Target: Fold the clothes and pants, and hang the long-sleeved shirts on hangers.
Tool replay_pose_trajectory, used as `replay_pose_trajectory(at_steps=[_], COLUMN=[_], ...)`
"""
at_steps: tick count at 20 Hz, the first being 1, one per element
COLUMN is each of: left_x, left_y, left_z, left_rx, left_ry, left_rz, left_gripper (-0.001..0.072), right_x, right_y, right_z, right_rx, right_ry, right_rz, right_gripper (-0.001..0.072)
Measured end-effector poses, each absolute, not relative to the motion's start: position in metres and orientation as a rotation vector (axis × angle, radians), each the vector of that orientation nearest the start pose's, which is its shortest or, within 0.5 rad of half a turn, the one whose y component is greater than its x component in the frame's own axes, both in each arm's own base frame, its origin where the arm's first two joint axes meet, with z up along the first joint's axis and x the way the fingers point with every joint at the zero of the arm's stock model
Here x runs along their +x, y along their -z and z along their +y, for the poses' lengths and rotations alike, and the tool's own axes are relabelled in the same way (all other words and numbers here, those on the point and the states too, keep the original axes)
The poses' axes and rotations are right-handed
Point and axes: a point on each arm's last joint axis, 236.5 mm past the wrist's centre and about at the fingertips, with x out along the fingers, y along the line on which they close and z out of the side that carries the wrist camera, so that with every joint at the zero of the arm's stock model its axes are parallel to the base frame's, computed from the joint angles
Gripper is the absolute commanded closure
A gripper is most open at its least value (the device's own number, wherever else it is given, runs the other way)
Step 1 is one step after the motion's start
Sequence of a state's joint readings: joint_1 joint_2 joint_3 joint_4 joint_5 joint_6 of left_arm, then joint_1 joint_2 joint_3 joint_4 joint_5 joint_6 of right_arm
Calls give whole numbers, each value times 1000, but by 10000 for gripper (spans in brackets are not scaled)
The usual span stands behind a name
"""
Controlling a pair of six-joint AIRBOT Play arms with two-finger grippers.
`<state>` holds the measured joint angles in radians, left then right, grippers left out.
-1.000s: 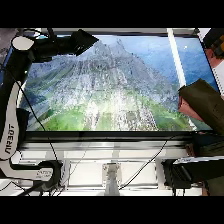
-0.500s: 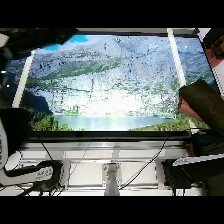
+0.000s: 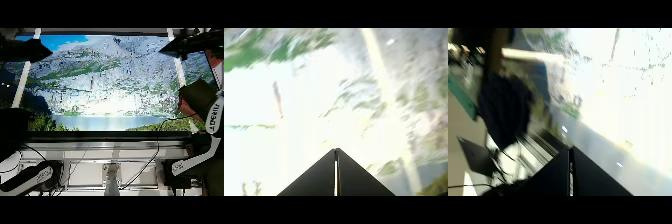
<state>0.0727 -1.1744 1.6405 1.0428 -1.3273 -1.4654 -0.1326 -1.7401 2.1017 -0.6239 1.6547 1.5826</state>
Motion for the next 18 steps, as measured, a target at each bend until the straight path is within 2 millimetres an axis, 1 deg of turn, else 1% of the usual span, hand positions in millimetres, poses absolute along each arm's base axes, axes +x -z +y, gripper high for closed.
replay_pose_trajectory(at_steps=[2, 3, 6, 8, 10, 14, 18], left_x=[394, 390, 383, 382, 381, 379, 376], left_y=[-241, -236, -227, -220, -213, -204, -200], left_z=[-71, -64, -53, -55, -64, -79, -84], left_rx=[-243, -235, -228, -221, -210, -191, -179], left_ry=[328, 296, 236, 229, 242, 272, 281], left_rz=[853, 876, 922, 950, 979, 1012, 1035], left_gripper=[695, 695, 695, 694, 694, 693, 693], right_x=[456, 451, 441, 437, 437, 437, 436], right_y=[-176, -165, -141, -132, -126, -123, -122], right_z=[166, 178, 199, 203, 202, 204, 204], right_rx=[505, 456, 360, 318, 294, 278, 274], right_ry=[-725, -712, -680, -657, -638, -628, -626], right_rz=[1212, 1243, 1306, 1327, 1335, 1340, 1341], right_gripper=[681, 681, 680, 678, 676, 676, 676])
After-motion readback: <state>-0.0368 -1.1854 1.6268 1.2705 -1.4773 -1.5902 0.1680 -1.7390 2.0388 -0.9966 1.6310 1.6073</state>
